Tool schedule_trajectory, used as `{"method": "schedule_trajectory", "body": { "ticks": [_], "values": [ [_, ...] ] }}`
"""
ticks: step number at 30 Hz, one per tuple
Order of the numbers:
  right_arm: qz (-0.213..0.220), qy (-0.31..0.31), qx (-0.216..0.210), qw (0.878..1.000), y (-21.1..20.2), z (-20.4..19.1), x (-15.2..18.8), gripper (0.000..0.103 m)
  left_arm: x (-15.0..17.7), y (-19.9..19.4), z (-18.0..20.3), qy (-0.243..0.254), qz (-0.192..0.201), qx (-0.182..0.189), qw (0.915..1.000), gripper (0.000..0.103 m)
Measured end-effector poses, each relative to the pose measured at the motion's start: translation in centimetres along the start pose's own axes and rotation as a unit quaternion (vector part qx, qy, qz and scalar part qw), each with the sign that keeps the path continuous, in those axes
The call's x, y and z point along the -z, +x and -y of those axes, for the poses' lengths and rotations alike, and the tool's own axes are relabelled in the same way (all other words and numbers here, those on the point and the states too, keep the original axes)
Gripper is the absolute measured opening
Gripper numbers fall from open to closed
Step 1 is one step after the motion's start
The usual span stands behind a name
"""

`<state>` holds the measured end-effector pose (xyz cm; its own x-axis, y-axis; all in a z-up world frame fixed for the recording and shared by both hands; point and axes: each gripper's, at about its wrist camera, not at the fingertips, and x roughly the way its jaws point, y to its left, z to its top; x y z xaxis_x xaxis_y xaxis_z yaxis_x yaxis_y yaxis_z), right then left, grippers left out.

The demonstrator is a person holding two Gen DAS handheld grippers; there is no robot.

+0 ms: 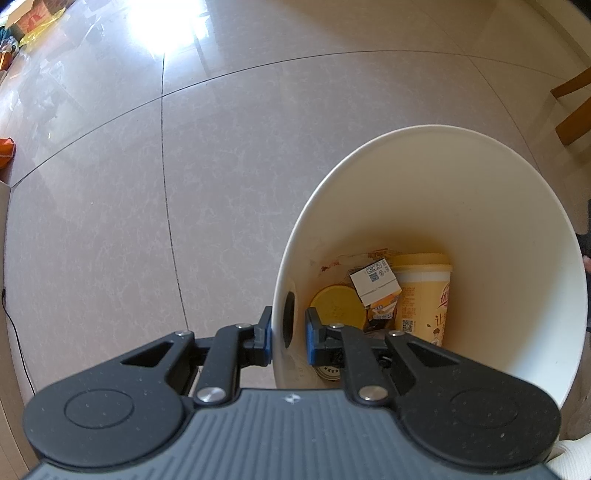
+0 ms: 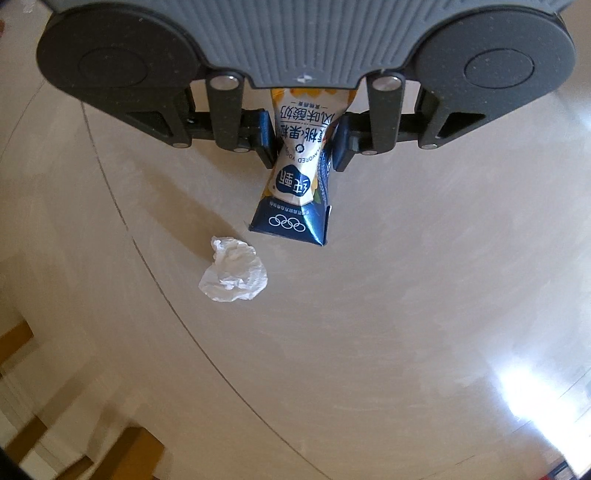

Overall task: Collect trash
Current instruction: 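Carry the yogurt carton over the bin and release it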

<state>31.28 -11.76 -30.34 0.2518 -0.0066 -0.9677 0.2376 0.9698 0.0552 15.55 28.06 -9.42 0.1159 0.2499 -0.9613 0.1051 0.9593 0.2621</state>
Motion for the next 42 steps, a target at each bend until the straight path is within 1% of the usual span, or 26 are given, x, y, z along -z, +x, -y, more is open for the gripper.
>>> {"method": "schedule_trajectory", "body": {
  "ticks": [3, 6, 10, 13, 20, 23, 26, 31, 36, 40, 42],
  "values": [
    [0.0, -0.018, -0.019, 1.0, -1.8, 0.1, 0.3, 0.037, 0.0, 0.0, 0.0, -0.001, 0.0, 0.002, 1.0, 0.013],
    [0.0, -0.042, -0.037, 0.998, -4.5, 0.1, 0.5, 0.037, 0.0, 0.0, 0.0, -0.001, 0.0, 0.002, 1.0, 0.013],
    [0.004, -0.086, -0.061, 0.994, -9.5, 0.0, 1.2, 0.037, 0.1, 0.0, 0.1, 0.0, 0.0, 0.0, 1.0, 0.013],
    [0.007, -0.12, -0.079, 0.99, -13.4, -0.9, 1.7, 0.037, 0.1, 0.0, 0.0, -0.003, 0.001, 0.003, 1.0, 0.013],
    [0.035, -0.209, -0.117, 0.97, -23.1, -4.7, 2.7, 0.037, 0.2, 0.0, 0.1, -0.001, 0.004, 0.001, 1.0, 0.013],
    [0.045, -0.246, -0.136, 0.959, -26.7, -7.2, 3.1, 0.037, 0.3, 0.0, 0.1, -0.001, 0.004, 0.003, 1.0, 0.013],
    [0.056, -0.285, -0.158, 0.944, -29.8, -9.9, 3.6, 0.037, 0.2, 0.0, -0.1, -0.003, 0.003, 0.006, 1.0, 0.013],
    [0.066, -0.335, -0.187, 0.921, -32.7, -14.3, 4.5, 0.037, 0.1, -0.1, 0.2, 0.003, 0.003, -0.001, 1.0, 0.013],
    [0.057, -0.369, -0.209, 0.904, -33.5, -18.0, 5.9, 0.037, 0.1, -0.1, 0.2, 0.0, 0.003, 0.001, 1.0, 0.013],
    [0.04, -0.391, -0.22, 0.893, -33.9, -20.7, 7.2, 0.038, 0.1, -0.1, 0.0, -0.002, 0.003, 0.004, 1.0, 0.013],
    [0.039, -0.398, -0.224, 0.889, -33.9, -21.4, 7.5, 0.048, 0.2, 0.0, -0.1, -0.002, 0.003, 0.007, 1.0, 0.013]
  ]
}}
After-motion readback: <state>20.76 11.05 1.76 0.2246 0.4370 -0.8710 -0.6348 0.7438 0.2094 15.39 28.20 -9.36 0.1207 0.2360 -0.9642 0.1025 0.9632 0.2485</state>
